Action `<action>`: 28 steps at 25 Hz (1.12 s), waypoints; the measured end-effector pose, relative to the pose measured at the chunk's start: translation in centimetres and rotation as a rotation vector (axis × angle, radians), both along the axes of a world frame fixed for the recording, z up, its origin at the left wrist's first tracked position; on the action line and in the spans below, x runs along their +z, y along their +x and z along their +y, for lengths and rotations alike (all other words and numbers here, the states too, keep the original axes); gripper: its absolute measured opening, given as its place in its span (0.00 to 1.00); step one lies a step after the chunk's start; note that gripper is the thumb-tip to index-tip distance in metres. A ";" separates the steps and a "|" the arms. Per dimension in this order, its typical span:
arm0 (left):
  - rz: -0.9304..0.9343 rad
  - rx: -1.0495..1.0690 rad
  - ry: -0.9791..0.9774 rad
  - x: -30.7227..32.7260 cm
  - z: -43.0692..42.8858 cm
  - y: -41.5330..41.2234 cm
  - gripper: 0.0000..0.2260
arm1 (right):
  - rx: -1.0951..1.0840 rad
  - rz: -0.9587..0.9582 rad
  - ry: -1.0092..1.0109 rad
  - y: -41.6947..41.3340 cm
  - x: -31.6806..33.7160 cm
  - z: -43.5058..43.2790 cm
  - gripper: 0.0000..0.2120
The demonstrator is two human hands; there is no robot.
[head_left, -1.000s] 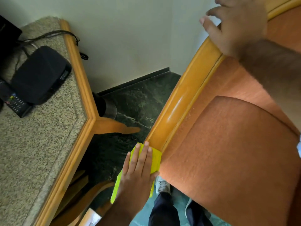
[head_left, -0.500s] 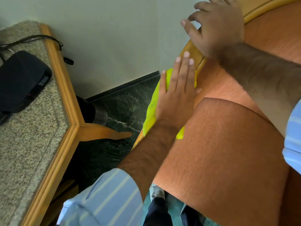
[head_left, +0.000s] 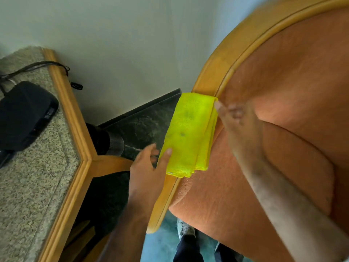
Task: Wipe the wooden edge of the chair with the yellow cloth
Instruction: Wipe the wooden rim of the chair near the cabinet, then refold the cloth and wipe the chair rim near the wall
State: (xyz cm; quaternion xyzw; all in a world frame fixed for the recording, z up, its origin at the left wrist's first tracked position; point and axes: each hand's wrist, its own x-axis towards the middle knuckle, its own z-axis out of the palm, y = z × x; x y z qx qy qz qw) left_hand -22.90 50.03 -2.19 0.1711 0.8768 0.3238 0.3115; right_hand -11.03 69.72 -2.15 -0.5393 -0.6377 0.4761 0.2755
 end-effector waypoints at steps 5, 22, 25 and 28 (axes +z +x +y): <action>-0.137 0.100 0.142 -0.3 0.6 0.3 0.01 | 0.046 0.151 -0.431 -0.6 -1.7 -3.4 0.26; -0.852 -0.255 0.531 8.1 13.7 21.9 0.19 | -0.231 0.504 -0.179 25.8 11.6 2.4 0.16; -1.100 -0.329 0.454 9.1 17.5 29.2 0.17 | -0.259 0.513 -0.256 35.2 12.5 2.3 0.17; -1.109 -0.528 0.315 9.7 21.2 35.5 0.17 | -0.273 0.508 -0.332 43.4 12.2 1.3 0.16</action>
